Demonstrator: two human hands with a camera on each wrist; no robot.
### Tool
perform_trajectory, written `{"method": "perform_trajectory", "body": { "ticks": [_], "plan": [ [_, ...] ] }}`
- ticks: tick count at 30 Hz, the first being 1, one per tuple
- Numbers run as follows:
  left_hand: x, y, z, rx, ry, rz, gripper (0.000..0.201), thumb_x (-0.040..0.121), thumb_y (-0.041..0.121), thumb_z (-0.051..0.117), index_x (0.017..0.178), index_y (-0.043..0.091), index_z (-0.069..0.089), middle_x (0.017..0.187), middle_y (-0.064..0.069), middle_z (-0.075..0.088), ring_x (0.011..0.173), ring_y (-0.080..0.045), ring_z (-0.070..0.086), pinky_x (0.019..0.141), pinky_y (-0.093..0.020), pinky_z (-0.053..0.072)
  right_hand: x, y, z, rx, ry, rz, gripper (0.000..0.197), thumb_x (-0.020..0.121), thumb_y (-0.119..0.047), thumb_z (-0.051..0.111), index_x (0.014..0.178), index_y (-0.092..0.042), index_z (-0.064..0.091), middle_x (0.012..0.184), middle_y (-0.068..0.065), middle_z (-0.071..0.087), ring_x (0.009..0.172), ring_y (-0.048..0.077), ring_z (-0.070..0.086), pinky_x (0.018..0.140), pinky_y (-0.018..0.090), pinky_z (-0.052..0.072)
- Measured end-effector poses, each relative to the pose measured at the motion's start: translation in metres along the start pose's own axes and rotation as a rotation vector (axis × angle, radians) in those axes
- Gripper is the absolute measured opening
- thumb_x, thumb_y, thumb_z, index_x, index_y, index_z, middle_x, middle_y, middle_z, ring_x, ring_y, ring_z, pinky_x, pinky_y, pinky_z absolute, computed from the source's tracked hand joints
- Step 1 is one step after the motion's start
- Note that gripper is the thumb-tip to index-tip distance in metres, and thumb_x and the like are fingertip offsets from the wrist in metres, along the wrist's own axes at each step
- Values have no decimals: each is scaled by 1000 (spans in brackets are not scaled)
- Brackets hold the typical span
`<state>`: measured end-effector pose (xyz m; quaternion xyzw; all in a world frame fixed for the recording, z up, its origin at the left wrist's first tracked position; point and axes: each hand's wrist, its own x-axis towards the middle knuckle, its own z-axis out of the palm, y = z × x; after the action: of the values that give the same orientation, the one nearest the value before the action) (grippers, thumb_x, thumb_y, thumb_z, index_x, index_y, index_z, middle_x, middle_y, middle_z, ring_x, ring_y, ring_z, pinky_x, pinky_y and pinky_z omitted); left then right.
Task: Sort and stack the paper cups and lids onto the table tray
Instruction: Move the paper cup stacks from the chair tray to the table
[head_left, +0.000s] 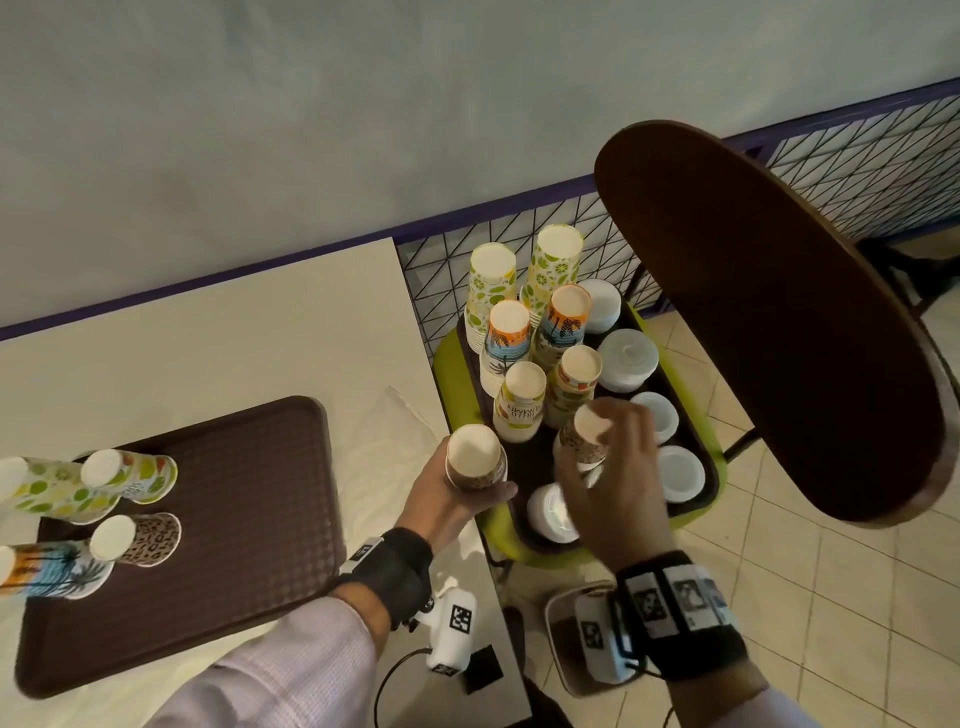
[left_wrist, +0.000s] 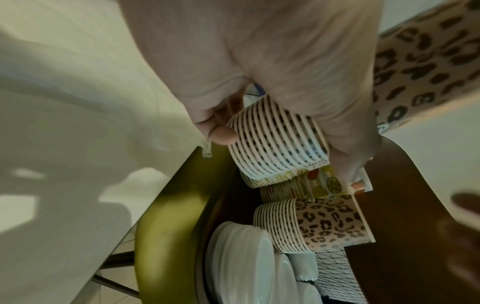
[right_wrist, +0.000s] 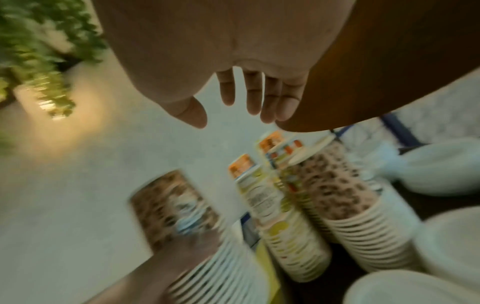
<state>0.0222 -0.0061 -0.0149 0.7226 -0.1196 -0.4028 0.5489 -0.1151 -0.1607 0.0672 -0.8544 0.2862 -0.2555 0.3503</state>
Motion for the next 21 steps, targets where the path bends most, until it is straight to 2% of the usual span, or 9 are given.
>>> {"method": "perform_trajectory", "body": {
  "ticks": [1, 3, 6, 8, 9, 13, 17, 21],
  "plan": [
    [0, -1, -1, -11, 41, -16, 71, 67, 7, 96, 125, 24, 58, 117, 7, 69, 110, -6, 64, 79, -5, 49, 0, 14, -4, -14, 32, 58, 49, 86, -25, 72, 127, -10, 49, 122, 0, 47, 108, 24, 54, 88, 45, 53],
    [-1, 0, -4, -8, 51, 2, 79, 63, 20, 98, 131, 20, 58, 120, 6, 70, 115, -10, 65, 85, -10, 50, 2, 40, -8, -39, 42, 196, 59, 84, -32, 76, 131, -12, 45, 122, -2, 47, 108, 23, 55, 88, 47, 54],
    [2, -6, -7, 15, 59, -4, 92, 52, 44, 97, 133, 25, 59, 124, 6, 72, 120, -14, 65, 102, -30, 52, 7, 69, -2, -44, -100, 378, 85, 80, -47, 79, 146, -16, 35, 140, 6, 47, 127, 26, 50, 103, 47, 49],
    [1, -5, -7, 23, 56, -5, 93, 49, 51, 95, 132, 28, 59, 124, 8, 72, 119, -12, 65, 106, -34, 51, 12, 83, 4, -35, -231, 419, 99, 76, -52, 82, 152, -20, 28, 151, 6, 42, 138, 25, 44, 111, 46, 43],
    [0, -4, -7, 40, 62, 0, 93, 49, 52, 95, 132, 30, 59, 124, 10, 72, 119, -11, 65, 107, -34, 50, 16, 88, 7, -30, -274, 411, 100, 72, -55, 83, 150, -23, 29, 150, 5, 44, 137, 23, 45, 110, 46, 43],
    [0, 0, -6, 75, 61, 8, 92, 51, 54, 94, 132, 31, 59, 125, 11, 71, 121, -13, 64, 108, -36, 49, 29, 105, 21, 21, -350, 368, 83, 64, -63, 84, 131, -30, 49, 127, -7, 61, 117, 16, 60, 96, 47, 53],
    [-2, 4, -4, 113, 68, 20, 83, 51, 52, 93, 125, 39, 59, 122, 12, 70, 118, -8, 64, 100, -26, 49, 33, 112, 29, 28, -423, 371, 77, 67, -64, 81, 132, -35, 50, 124, -10, 65, 116, 18, 63, 96, 42, 52],
    [-3, 2, -4, 155, 64, 30, 77, 52, 53, 93, 120, 45, 57, 122, 13, 69, 117, -2, 61, 92, -19, 46, 36, 114, 35, -9, -463, 383, 83, 65, -65, 82, 134, -37, 47, 128, -7, 65, 120, 23, 62, 99, 45, 51]
  ]
}}
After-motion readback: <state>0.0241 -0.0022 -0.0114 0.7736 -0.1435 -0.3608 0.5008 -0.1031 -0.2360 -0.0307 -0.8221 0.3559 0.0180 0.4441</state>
